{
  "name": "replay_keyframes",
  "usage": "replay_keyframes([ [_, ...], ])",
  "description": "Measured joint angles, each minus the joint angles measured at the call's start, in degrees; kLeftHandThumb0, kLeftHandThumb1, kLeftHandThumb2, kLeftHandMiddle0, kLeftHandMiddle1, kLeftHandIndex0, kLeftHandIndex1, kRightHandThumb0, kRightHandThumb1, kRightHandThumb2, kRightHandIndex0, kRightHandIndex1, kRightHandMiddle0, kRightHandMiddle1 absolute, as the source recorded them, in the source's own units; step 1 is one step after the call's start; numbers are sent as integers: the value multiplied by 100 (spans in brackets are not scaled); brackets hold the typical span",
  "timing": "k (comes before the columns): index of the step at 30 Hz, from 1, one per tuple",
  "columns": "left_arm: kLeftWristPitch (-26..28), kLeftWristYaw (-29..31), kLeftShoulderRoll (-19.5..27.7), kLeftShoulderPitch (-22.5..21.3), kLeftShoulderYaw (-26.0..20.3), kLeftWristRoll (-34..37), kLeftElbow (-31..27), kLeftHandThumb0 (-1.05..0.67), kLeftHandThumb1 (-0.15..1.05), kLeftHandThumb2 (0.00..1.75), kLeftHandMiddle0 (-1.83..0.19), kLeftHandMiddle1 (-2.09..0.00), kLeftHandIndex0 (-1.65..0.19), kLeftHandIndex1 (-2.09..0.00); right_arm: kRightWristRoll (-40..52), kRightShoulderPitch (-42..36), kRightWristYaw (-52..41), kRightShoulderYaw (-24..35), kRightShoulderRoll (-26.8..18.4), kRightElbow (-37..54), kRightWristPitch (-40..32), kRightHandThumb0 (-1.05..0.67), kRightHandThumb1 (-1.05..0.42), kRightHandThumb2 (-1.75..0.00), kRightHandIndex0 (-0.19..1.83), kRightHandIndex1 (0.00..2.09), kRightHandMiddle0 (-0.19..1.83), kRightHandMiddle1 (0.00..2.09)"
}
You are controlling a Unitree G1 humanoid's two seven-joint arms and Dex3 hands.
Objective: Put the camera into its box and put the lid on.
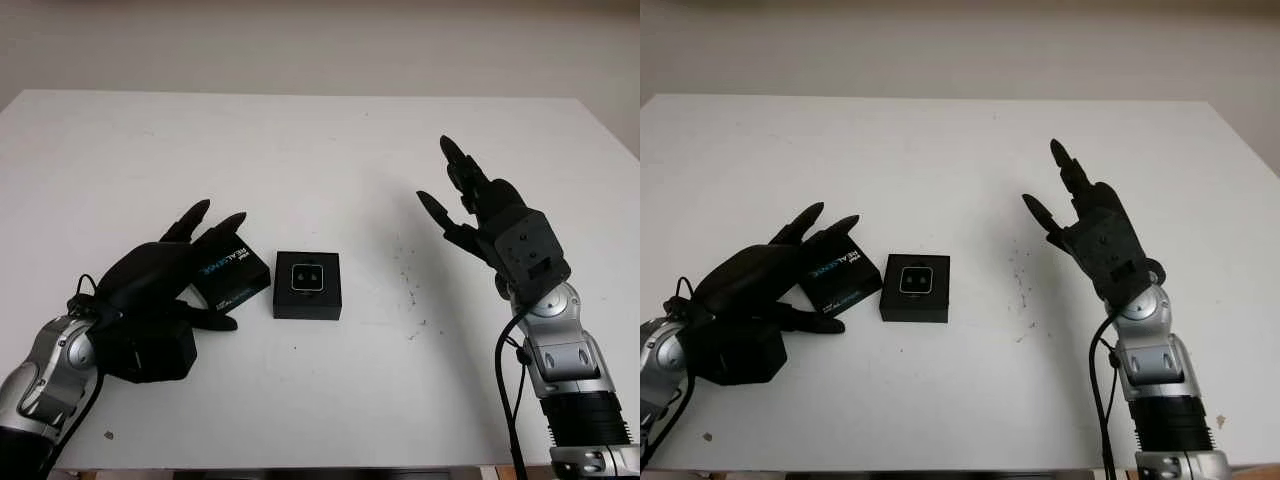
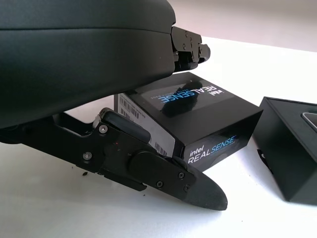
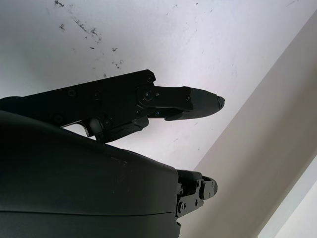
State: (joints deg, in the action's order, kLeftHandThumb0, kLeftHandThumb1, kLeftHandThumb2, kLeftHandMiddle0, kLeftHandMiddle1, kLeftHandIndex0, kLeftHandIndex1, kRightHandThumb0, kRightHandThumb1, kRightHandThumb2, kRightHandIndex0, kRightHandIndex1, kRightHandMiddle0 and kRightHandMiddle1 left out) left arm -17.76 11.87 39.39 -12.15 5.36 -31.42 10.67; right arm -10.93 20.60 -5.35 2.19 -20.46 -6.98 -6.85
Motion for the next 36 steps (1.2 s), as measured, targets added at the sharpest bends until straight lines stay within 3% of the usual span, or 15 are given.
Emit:
replay_keyframes([
  [7,-14,183,-70,-43,17,420,138,-68,95,6,-3,-10,-15,-10,-97,0,48,-69,0,-2,1,-52,-105,-38,10,6,9,6],
  [15,-244,249,-146,-43,16,809,176,-52,98,6,-30,-23,-33,-16,-102,0,54,-68,0,-2,-2,-53,-105,-37,12,7,10,6],
  [20,-494,148,-186,-43,10,939,317,-40,102,6,-18,-93,-40,-31,-73,0,60,-66,0,-2,-14,-53,-105,-37,10,6,9,6],
  [22,-634,44,-220,-43,7,943,399,-34,104,6,-19,-115,-34,-58,-47,0,54,-64,0,-2,-14,-53,-105,-37,9,5,8,5],
  [29,-1254,-675,-280,-51,9,649,763,-16,105,7,-29,-137,-32,-105,-15,-12,33,-63,-1,-1,-44,-52,-105,-37,10,6,9,6],
  [36,-1309,-1133,-350,-74,9,248,826,-14,104,6,-22,-153,-26,-121,-12,-25,34,-63,0,-2,-49,-52,-105,-37,10,5,8,5],
])
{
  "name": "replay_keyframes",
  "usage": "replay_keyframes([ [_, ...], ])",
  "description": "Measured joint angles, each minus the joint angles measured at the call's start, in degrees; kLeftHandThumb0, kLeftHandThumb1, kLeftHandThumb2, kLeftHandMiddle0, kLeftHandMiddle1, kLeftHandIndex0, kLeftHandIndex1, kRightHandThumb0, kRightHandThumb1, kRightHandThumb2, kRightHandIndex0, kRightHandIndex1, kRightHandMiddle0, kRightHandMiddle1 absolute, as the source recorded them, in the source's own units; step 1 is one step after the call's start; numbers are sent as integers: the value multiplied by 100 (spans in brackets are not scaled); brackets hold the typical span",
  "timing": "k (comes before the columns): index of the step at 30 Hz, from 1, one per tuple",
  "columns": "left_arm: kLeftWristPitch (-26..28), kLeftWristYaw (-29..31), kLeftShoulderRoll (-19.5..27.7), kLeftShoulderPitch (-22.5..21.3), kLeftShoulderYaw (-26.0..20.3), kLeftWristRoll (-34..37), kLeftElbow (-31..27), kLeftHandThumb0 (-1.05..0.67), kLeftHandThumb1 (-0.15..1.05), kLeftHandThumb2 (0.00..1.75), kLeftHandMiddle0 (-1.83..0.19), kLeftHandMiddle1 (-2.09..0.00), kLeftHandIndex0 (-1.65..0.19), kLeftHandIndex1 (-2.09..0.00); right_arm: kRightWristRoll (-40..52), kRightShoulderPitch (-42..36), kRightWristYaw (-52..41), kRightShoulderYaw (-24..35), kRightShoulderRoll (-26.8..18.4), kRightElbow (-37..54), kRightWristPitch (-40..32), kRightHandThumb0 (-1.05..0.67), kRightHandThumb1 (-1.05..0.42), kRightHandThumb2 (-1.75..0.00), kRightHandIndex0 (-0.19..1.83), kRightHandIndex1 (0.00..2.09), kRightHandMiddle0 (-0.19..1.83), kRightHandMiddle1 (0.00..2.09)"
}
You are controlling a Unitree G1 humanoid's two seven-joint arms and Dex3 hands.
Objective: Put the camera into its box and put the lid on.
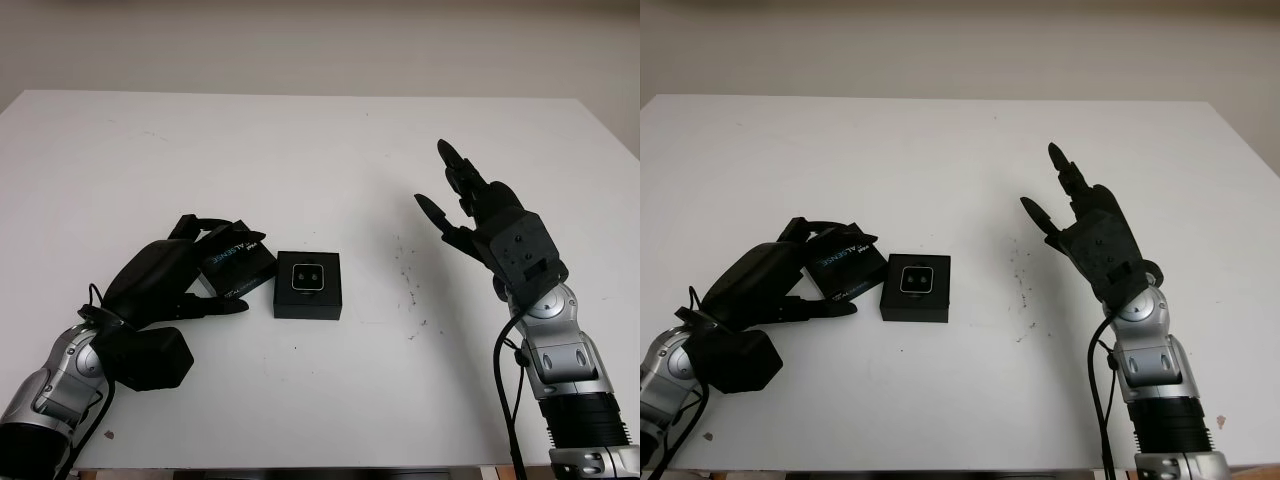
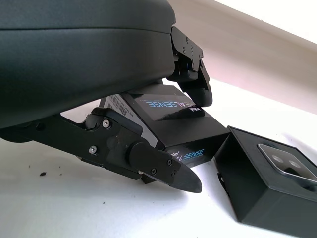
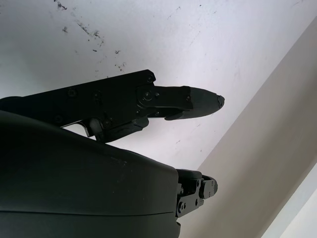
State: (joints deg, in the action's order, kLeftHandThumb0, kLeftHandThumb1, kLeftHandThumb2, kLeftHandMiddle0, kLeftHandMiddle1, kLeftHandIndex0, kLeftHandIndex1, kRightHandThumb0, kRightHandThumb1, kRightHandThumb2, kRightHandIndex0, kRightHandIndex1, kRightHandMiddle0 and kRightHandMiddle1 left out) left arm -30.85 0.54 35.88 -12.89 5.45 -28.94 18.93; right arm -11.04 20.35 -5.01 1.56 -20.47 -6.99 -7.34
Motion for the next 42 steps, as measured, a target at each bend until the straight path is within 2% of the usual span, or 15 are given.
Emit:
replay_keyframes([
  [9,18,-340,-2,-7,-57,-89,30,-16,105,8,-25,-128,-22,-119,-66,0,-21,-48,-1,0,1,-53,-105,-40,9,5,7,5],
  [14,255,-460,-7,-27,-332,47,-148,-14,103,6,-29,-124,-26,-113,-66,-1,-24,-52,-1,0,4,-52,-105,-40,9,5,8,5],
  [21,408,-307,-20,-358,-791,785,-686,-14,104,5,-26,-142,-26,-120,-163,-3,-6,-60,-1,0,7,-53,-105,-40,12,7,9,6],
  [27,799,369,-114,-508,-939,1688,-1383,-14,105,6,-22,-170,-26,-135,-232,-12,45,-87,-1,0,64,-52,-105,-40,13,7,9,6],
  [30,1054,676,-229,-521,-943,1988,-1684,-13,105,10,-21,-180,-22,-153,-229,-15,48,-88,-1,0,104,-53,-105,-40,14,7,10,6],
  [33,1119,958,-307,-533,-939,2233,-1806,-11,105,16,-21,-181,-16,-167,-231,-17,82,-88,-1,0,113,-53,-105,-39,15,7,10,6],
  [37,1274,1206,-377,-534,-891,2263,-1923,-13,105,17,-30,-181,-27,-169,-232,-43,120,-88,0,0,117,-54,-105,-39,15,7,11,6],
  [42,1236,1583,-557,-573,-611,2301,-1885,-11,105,23,-22,-188,-24,-170,-231,-56,125,-89,0,1,122,-54,-105,-39,15,7,11,6],
])
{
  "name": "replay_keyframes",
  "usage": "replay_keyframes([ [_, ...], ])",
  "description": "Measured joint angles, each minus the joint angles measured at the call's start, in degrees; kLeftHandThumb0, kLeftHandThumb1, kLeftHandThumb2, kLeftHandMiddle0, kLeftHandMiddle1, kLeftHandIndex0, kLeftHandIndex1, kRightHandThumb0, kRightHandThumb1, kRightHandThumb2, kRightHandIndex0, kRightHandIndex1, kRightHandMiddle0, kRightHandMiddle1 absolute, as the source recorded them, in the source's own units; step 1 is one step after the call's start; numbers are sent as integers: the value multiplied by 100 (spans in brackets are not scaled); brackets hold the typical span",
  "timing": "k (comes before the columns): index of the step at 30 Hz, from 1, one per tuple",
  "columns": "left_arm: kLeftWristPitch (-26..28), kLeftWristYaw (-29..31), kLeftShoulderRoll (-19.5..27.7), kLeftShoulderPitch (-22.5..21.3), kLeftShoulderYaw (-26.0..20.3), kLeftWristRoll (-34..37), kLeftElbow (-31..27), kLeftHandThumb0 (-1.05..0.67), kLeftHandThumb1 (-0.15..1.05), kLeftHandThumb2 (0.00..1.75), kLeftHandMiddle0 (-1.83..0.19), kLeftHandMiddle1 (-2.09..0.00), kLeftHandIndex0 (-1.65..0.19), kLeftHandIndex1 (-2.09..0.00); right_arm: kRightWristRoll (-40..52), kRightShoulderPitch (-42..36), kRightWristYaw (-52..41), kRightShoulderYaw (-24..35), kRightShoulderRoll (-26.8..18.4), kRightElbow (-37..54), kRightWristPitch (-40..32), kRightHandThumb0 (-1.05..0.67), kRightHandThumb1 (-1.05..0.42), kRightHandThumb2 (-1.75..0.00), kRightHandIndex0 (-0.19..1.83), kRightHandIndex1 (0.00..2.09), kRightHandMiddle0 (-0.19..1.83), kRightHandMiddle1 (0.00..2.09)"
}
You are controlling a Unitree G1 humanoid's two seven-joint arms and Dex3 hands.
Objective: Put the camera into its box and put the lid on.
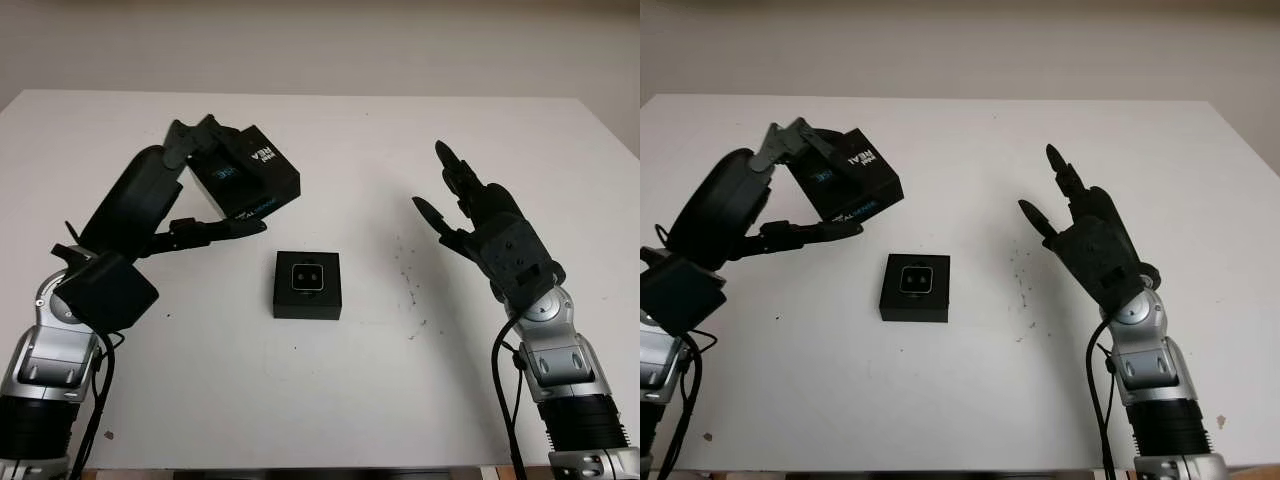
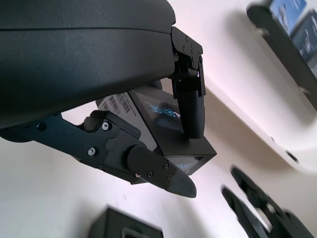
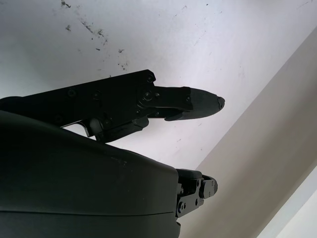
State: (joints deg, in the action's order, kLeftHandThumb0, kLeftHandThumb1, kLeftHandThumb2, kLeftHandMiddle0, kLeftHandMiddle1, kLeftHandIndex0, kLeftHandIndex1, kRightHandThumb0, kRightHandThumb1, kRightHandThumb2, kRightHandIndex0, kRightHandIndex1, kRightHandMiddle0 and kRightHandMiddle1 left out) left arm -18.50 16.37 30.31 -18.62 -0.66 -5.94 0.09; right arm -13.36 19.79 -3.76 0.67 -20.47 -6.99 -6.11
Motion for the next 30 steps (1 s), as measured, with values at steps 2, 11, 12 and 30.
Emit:
replay_keyframes([
  [2,-75,152,-99,-51,95,33,80,-11,105,23,-21,-192,-23,-174,6,-2,0,1,0,0,2,-54,-105,-39,15,7,10,6],
  [11,-592,493,-365,-497,542,-110,658,-12,104,24,-26,-201,-25,-183,-22,-22,30,-1,6,10,-14,-54,-105,-38,16,7,12,6],
  [12,-656,528,-390,-541,594,-119,748,-12,104,24,-26,-204,-25,-185,-14,-30,31,0,9,16,-27,-54,-105,-38,16,7,12,6],
  [30,-1090,1011,-676,-701,910,-193,1277,-8,86,83,-37,-209,-29,-205,55,-76,-75,28,12,62,-78,-54,-105,-39,14,6,10,5],
])
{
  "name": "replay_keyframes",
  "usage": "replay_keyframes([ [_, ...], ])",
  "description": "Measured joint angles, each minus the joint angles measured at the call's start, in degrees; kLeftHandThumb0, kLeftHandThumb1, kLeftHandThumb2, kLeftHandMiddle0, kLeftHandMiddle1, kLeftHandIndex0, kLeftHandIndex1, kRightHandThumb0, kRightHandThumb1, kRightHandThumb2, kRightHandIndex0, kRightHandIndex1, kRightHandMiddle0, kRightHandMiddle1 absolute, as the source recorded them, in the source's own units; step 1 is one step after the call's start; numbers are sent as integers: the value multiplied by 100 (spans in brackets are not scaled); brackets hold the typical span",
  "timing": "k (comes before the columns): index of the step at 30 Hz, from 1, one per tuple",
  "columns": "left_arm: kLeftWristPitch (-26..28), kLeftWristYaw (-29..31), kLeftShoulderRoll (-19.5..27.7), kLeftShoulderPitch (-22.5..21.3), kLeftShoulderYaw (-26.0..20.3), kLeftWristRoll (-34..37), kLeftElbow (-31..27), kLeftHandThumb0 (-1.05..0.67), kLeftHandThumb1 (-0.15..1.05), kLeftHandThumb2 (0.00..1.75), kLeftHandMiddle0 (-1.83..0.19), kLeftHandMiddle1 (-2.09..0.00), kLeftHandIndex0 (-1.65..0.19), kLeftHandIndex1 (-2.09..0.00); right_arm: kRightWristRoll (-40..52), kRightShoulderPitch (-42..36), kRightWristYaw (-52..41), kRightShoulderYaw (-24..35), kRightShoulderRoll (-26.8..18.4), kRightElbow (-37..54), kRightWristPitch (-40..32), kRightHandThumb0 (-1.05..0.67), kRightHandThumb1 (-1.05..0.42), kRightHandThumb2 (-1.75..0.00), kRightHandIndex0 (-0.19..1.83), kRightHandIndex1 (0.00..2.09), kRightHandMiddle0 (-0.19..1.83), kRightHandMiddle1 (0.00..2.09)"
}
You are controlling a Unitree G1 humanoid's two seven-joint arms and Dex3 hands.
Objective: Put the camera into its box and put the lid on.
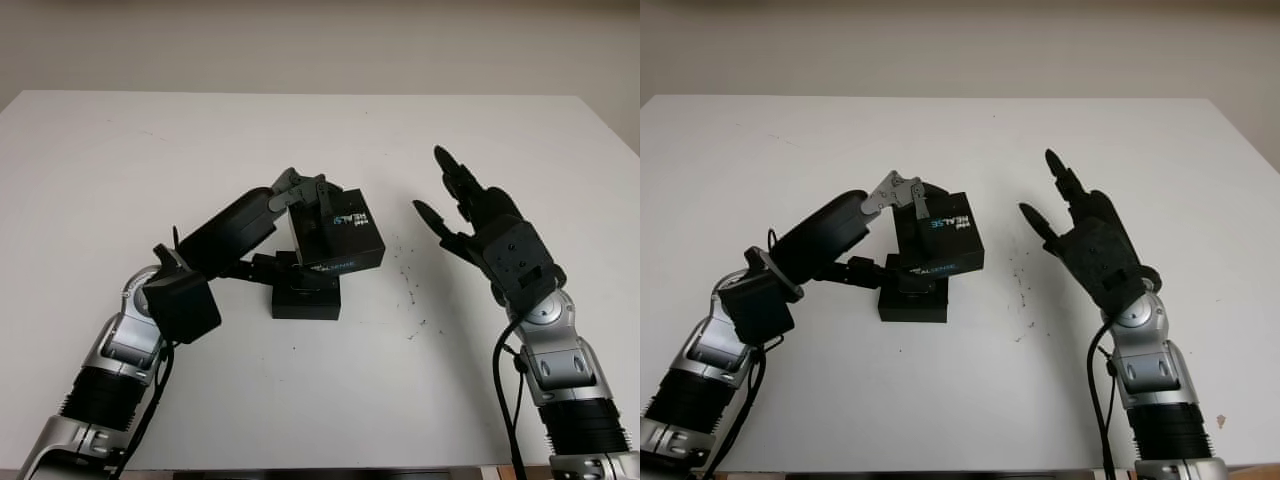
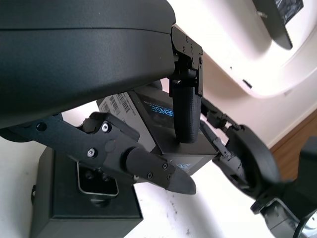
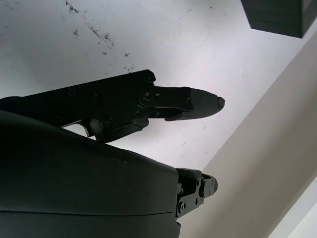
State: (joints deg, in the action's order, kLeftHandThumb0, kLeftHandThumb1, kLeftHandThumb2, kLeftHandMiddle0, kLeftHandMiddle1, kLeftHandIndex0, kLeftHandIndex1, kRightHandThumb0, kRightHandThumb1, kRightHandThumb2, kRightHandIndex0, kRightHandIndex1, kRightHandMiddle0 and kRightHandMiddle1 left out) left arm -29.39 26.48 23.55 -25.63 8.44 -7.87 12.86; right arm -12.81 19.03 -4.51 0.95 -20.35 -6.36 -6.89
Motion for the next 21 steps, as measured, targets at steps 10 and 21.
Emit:
replay_keyframes([
  [10,-228,-101,178,-6,44,-609,311,-4,76,132,-72,-209,-69,-209,-42,0,86,-9,7,0,-21,-55,-105,-39,13,5,11,6],
  [21,-829,-287,332,-363,155,-961,1095,-8,78,132,-83,-209,-75,-209,-63,-1,97,-14,7,-1,-15,-55,-105,-39,15,6,12,6],
])
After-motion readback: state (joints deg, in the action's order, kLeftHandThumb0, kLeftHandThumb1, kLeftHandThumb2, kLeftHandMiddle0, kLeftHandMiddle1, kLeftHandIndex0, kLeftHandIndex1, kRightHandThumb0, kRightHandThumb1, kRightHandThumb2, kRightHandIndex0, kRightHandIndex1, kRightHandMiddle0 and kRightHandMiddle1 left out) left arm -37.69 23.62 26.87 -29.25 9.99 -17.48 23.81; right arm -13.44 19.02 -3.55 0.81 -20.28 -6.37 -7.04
